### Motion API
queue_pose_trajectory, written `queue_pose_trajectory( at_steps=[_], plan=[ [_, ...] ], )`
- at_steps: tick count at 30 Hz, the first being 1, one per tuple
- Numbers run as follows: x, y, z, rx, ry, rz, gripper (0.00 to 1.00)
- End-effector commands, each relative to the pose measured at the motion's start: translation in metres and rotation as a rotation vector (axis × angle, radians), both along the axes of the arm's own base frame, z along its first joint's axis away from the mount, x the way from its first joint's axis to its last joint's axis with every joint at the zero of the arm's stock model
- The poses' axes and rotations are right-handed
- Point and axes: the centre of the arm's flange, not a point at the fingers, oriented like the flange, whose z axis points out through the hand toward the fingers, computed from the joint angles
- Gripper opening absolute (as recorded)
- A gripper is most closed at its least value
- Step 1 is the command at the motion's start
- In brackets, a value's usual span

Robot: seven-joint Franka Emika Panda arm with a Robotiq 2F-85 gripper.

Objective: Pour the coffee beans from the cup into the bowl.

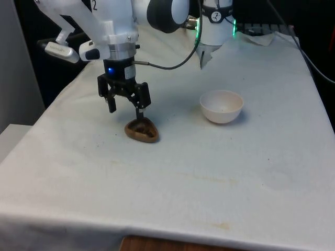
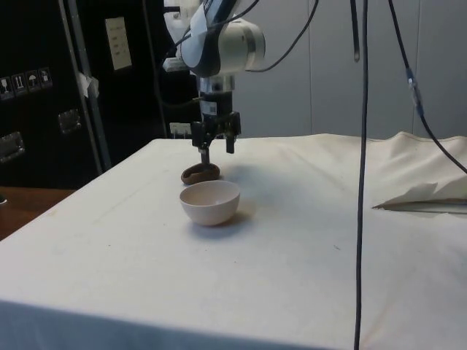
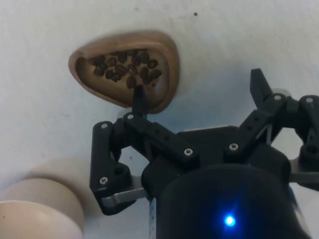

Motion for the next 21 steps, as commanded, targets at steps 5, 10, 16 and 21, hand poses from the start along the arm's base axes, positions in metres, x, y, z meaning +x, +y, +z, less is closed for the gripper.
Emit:
queue_pose_trajectory(
  at_steps=[5, 10, 16, 21],
  plan=[
    [0.001, 0.0, -0.008, 0.01, -0.006, -0.001, 1.0],
    [0.001, -0.001, -0.011, 0.011, -0.005, -0.002, 1.0],
    [0.002, -0.004, -0.016, 0.013, -0.003, -0.004, 1.0],
    [0.002, -0.008, -0.021, 0.011, -0.001, -0.004, 1.0]
  ],
)
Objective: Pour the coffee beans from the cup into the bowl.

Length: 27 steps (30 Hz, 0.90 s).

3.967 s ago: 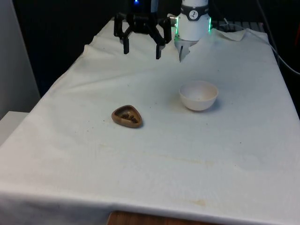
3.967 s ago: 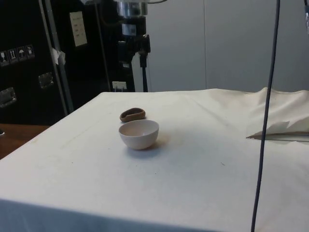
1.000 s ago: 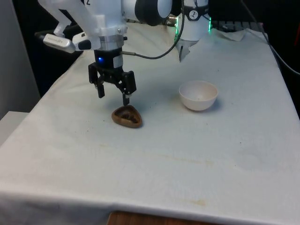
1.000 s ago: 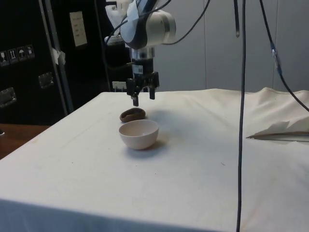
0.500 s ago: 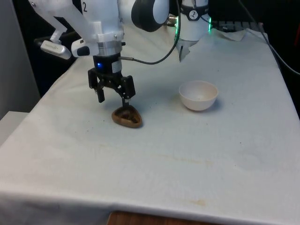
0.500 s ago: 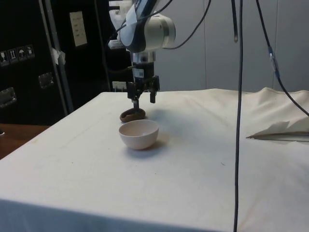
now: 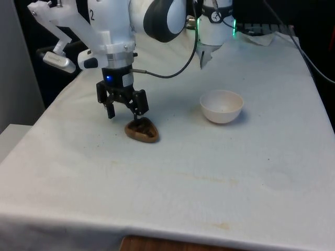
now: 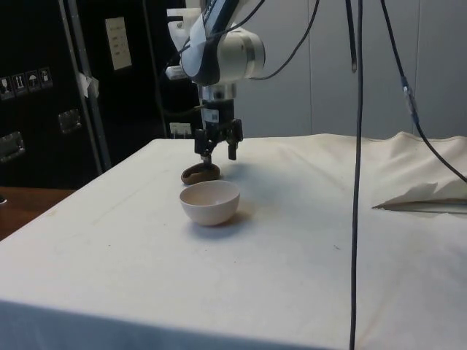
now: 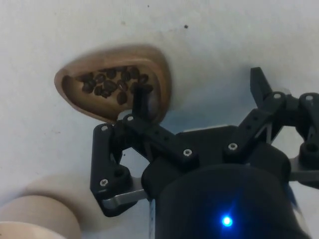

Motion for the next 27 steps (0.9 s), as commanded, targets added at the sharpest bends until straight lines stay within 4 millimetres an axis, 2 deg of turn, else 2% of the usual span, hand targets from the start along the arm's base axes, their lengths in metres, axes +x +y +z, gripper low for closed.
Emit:
queue_pose_trajectory(
  at_steps=[1, 22, 27],
  plan=[
    [0.001, -0.001, -0.003, 0.006, -0.01, 0.001, 1.0],
    [0.001, -0.004, -0.007, 0.001, 0.002, -0.002, 1.0],
    [0.003, -0.001, 0.002, -0.01, -0.005, -0.002, 1.0]
  ],
)
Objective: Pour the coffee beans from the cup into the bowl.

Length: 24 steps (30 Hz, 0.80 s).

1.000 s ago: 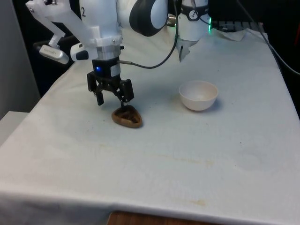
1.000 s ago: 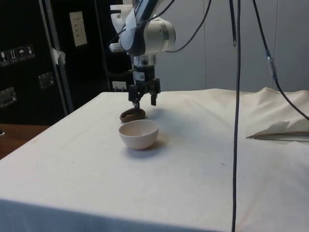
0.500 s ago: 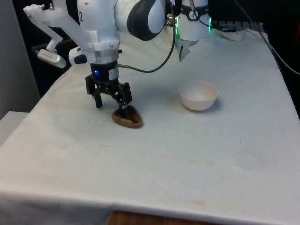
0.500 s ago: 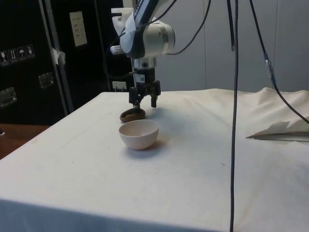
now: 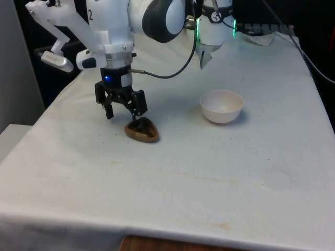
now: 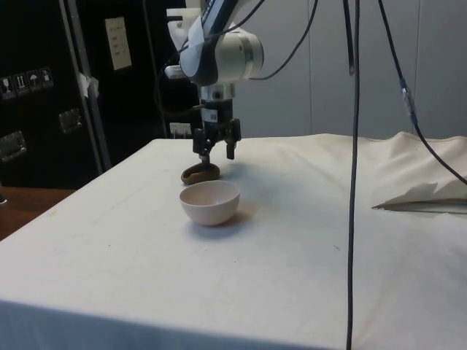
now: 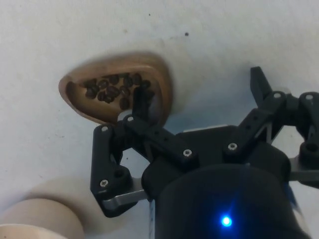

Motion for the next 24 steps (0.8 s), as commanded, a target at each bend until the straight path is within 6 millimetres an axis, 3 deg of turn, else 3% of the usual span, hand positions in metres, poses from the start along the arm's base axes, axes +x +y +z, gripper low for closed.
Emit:
queue_pose_trajectory(
  at_steps=[1, 15, 17, 18, 23, 24],
  plan=[
    [-0.0014, 0.0006, 0.002, -0.008, 0.004, -0.003, 1.0],
    [0.0001, 0.0033, 0.0019, -0.006, -0.001, -0.004, 0.99],
    [0.0001, 0.0039, 0.0011, -0.004, 0.0, -0.004, 0.9],
    [0.0001, 0.0039, 0.0011, -0.004, 0.0, -0.004, 0.78],
    [0.0, 0.004, 0.0009, -0.001, 0.002, 0.0, 0.49],
    [0.0005, 0.0044, 0.0007, -0.004, 0.0, -0.004, 0.49]
  ],
)
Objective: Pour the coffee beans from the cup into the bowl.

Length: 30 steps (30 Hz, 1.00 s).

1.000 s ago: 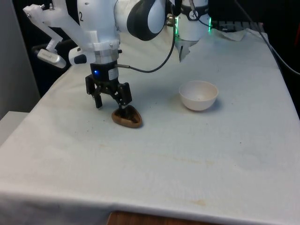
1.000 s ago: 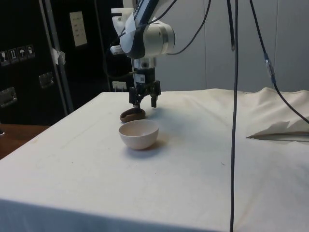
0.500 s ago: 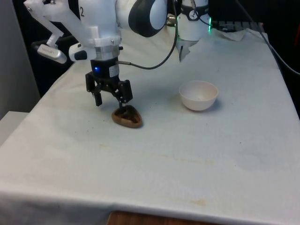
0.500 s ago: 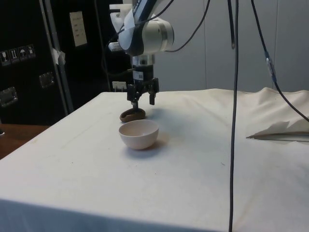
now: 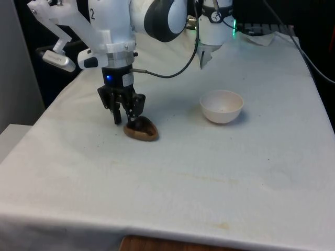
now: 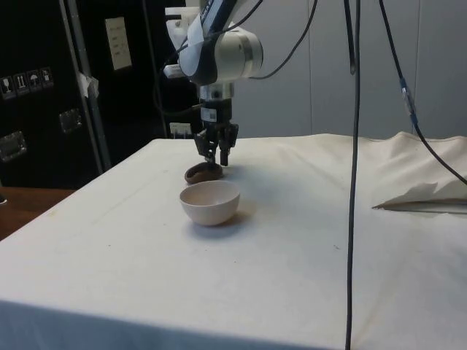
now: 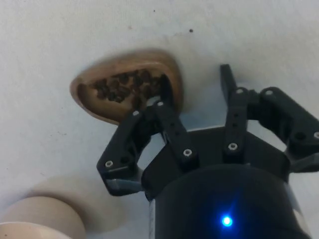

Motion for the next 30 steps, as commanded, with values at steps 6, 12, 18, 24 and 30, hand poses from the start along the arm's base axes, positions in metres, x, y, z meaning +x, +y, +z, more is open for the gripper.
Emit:
queue_pose_trajectory(
  at_steps=[6, 12, 18, 24, 30],
  plan=[
    [0.0, 0.0, 0.0, -0.003, -0.003, -0.004, 0.09],
    [0.0, 0.0, 0.002, 0.0, -0.004, -0.005, 0.0],
    [0.001, 0.0, 0.005, 0.001, -0.005, -0.003, 0.0],
    [0.001, 0.0, 0.005, 0.002, -0.004, -0.002, 0.0],
    [0.001, 0.0, 0.011, 0.001, -0.005, -0.001, 0.0]
  ],
)
